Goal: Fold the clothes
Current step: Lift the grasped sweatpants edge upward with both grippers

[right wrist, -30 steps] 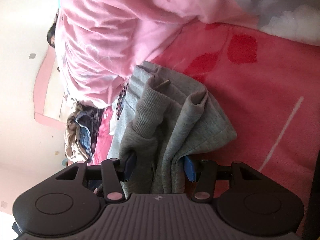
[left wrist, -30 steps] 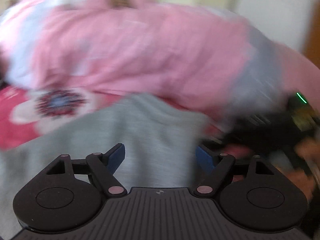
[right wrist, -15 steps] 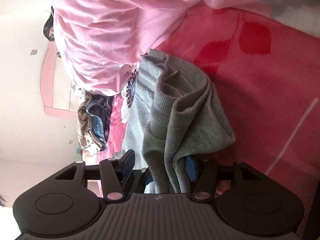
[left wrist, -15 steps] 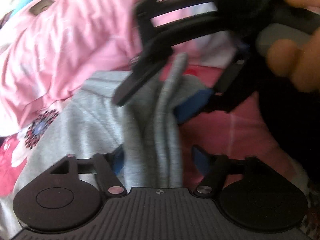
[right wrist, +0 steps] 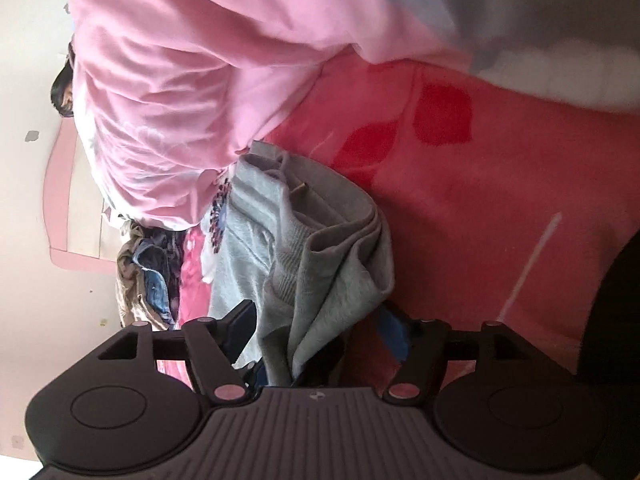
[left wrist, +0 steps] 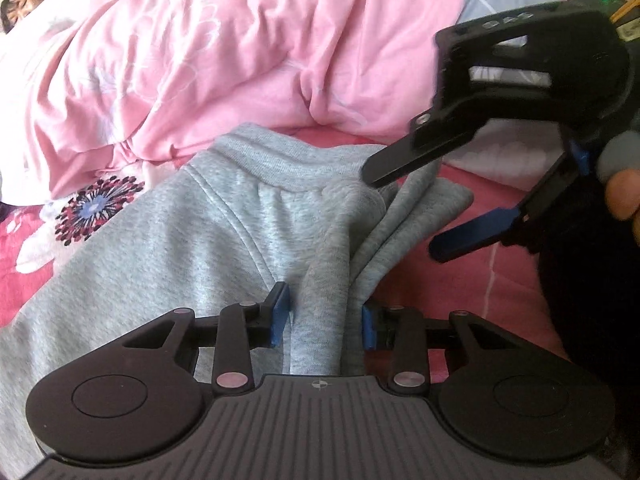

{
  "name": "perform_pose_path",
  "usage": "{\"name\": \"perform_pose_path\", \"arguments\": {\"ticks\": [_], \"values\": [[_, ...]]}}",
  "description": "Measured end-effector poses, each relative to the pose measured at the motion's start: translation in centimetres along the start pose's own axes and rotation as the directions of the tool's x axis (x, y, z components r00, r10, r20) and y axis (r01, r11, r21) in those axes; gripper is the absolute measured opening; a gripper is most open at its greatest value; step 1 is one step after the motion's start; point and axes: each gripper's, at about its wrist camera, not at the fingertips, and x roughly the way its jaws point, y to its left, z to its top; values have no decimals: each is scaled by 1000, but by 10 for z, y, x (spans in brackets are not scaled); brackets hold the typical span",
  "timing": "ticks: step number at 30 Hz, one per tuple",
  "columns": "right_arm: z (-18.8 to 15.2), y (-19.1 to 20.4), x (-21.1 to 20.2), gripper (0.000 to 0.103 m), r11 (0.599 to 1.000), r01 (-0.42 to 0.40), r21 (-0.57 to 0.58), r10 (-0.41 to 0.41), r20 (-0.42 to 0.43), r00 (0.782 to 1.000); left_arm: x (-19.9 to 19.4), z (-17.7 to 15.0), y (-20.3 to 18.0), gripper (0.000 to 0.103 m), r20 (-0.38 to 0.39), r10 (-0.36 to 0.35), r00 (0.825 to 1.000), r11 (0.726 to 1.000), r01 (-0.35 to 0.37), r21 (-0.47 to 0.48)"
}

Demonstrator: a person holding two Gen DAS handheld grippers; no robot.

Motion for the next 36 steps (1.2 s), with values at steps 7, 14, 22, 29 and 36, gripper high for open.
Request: {"name": "perform_pose_path", "arguments": {"ticks": [7, 14, 22, 29, 36], "values": [[3, 6, 34, 71, 1000, -5, 16, 4, 49, 999, 1, -2, -1, 34, 7, -21, 1000, 1000, 21, -7], [6, 1, 52, 62, 999, 3, 35, -5, 70, 998, -3, 0, 16, 37, -2, -117, 993, 992, 117, -42], [9, -10, 53, 54, 999, -29, 33, 27, 59, 998, -41, 14, 82, 46, 74, -216, 974, 953, 226, -199], [14, -18, 55, 54, 996, -67, 55, 66, 28, 997, 12, 68, 161, 66, 42, -187, 982, 961, 191, -200], [18, -24, 57, 54, 992, -97, 83, 98, -4, 995, 100, 101, 205, 70, -148, -433, 889, 879, 380, -288]]}}
